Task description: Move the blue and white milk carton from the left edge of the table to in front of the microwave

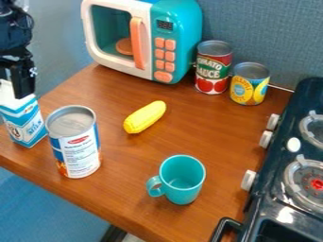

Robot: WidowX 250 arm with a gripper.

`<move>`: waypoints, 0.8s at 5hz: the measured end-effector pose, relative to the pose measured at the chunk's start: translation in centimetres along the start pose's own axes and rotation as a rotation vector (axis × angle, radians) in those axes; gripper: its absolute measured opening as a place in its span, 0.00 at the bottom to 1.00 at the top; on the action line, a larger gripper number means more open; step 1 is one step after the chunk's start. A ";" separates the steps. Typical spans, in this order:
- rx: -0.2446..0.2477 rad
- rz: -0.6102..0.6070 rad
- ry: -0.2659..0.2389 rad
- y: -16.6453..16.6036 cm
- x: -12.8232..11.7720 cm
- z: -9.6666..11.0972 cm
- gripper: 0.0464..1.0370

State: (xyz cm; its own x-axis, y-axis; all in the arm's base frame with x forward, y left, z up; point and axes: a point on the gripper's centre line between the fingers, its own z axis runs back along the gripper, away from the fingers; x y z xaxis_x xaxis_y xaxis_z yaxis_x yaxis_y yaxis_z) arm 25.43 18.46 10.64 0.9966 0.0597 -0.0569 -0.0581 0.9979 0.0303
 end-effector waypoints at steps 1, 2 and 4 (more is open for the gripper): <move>0.000 0.021 0.032 0.1 -0.1 -0.9 0.97; 0.005 0.026 0.041 0.1 0.1 -1.3 0.94; -0.006 0.029 0.031 -0.1 0.3 -1.3 0.81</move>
State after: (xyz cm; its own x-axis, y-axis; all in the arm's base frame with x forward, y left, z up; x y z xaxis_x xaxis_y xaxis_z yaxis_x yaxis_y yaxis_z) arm 25.67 18.40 9.29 0.9922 0.0897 -0.0870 -0.0876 0.9958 0.0268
